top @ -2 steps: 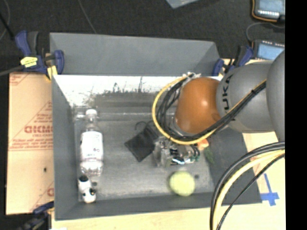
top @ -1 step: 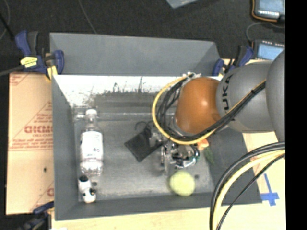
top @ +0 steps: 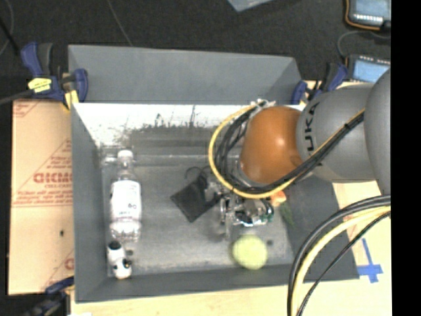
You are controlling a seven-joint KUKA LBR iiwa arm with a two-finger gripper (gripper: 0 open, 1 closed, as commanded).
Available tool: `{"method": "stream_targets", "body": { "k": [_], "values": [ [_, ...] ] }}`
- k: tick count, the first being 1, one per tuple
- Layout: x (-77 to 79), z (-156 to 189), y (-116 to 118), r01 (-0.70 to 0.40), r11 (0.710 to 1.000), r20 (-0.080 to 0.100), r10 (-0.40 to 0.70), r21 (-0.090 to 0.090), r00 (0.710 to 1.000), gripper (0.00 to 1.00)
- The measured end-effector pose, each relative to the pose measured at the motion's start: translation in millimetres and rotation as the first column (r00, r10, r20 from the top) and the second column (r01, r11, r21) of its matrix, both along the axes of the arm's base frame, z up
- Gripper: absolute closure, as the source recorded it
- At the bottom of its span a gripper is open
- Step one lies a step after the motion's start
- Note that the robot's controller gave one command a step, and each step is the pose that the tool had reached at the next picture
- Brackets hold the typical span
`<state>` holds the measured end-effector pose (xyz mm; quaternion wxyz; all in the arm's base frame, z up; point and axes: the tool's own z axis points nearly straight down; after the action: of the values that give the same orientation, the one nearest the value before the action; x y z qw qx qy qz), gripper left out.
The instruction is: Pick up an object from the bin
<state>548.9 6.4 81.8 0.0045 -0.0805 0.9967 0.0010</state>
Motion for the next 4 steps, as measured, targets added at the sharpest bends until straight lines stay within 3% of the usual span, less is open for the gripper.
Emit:
{"method": "stream_targets", "body": {
  "k": [1, 2, 3, 4],
  "values": [
    [34.0, -9.6, 24.0, 0.248, 0.969, 0.005, -0.248, 0.005, 0.969, 1.0],
    [34.0, -9.6, 24.0, 0.249, 0.969, 0.005, -0.249, 0.005, 0.969, 1.0],
    [27.1, 33.3, 22.8, 0.248, 0.969, -0.002, -0.248, 0.003, 0.969, 1.0],
    [30.3, 69.8, 19.0, 0.248, 0.969, 0.012, -0.248, 0.007, 0.969, 1.0]
  ]
}}
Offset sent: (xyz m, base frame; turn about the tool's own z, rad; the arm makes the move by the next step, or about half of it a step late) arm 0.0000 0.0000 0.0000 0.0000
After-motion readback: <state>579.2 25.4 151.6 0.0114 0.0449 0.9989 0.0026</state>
